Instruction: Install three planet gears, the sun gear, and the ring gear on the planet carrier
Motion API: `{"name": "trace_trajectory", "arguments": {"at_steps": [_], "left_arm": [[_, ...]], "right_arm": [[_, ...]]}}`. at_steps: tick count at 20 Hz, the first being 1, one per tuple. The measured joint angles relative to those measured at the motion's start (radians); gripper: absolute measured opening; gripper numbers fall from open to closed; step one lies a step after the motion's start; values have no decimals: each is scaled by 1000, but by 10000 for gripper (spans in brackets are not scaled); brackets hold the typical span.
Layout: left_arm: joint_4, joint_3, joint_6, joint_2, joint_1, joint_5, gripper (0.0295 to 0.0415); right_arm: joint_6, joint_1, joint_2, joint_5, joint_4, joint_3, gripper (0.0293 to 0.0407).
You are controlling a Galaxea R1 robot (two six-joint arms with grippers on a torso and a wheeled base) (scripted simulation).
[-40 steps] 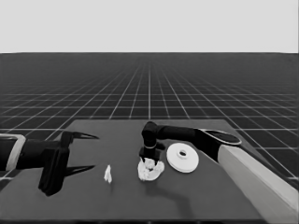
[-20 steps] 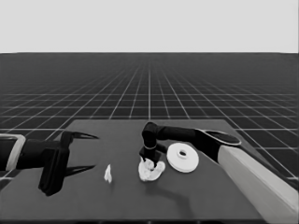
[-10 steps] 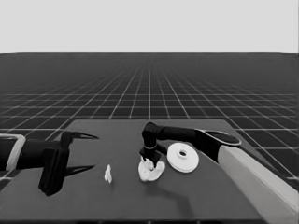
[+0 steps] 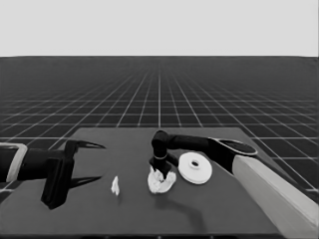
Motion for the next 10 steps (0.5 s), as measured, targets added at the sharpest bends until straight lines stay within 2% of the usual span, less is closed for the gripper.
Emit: {"name": "trace_trajectory", "arguments": {"at_steps": [10], "left_arm": [[0, 0, 0, 0, 0, 0, 385]], "right_arm": [[105, 0, 0, 0, 0, 0, 309]]}}
